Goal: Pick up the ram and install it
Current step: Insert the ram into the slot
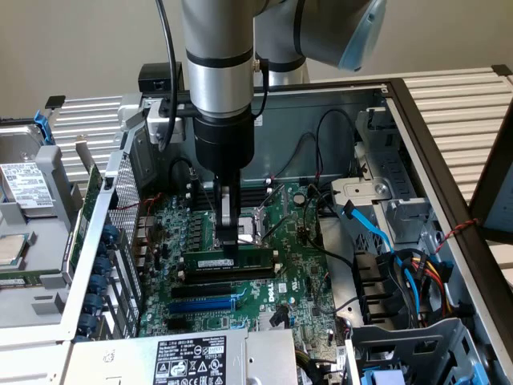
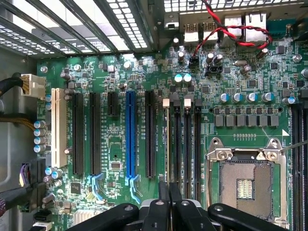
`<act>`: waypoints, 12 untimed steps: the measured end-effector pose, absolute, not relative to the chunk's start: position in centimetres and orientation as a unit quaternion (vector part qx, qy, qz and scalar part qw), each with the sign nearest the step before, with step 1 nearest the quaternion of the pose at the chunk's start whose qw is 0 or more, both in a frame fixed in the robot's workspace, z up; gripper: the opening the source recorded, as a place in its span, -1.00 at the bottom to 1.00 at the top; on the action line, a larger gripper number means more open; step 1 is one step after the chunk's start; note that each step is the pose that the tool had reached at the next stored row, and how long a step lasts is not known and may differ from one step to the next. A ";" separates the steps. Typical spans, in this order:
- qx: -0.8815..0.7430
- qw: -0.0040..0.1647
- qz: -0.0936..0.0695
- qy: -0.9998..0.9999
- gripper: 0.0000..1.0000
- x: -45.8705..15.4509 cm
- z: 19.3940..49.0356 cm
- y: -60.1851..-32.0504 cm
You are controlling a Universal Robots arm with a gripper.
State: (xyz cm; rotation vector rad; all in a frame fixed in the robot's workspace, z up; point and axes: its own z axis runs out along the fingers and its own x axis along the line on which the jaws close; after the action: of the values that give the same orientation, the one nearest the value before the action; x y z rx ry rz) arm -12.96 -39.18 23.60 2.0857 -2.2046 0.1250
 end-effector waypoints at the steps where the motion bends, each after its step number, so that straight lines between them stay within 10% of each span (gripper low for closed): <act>1: 0.686 0.052 0.041 -0.725 -0.76 -13.0 23.6 -39.2; 12: 0.686 0.052 0.041 -0.725 -0.76 -13.0 23.5 -39.2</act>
State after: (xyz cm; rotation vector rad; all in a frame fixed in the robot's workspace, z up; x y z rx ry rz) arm -12.97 -39.18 23.47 2.0856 -2.2044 0.1251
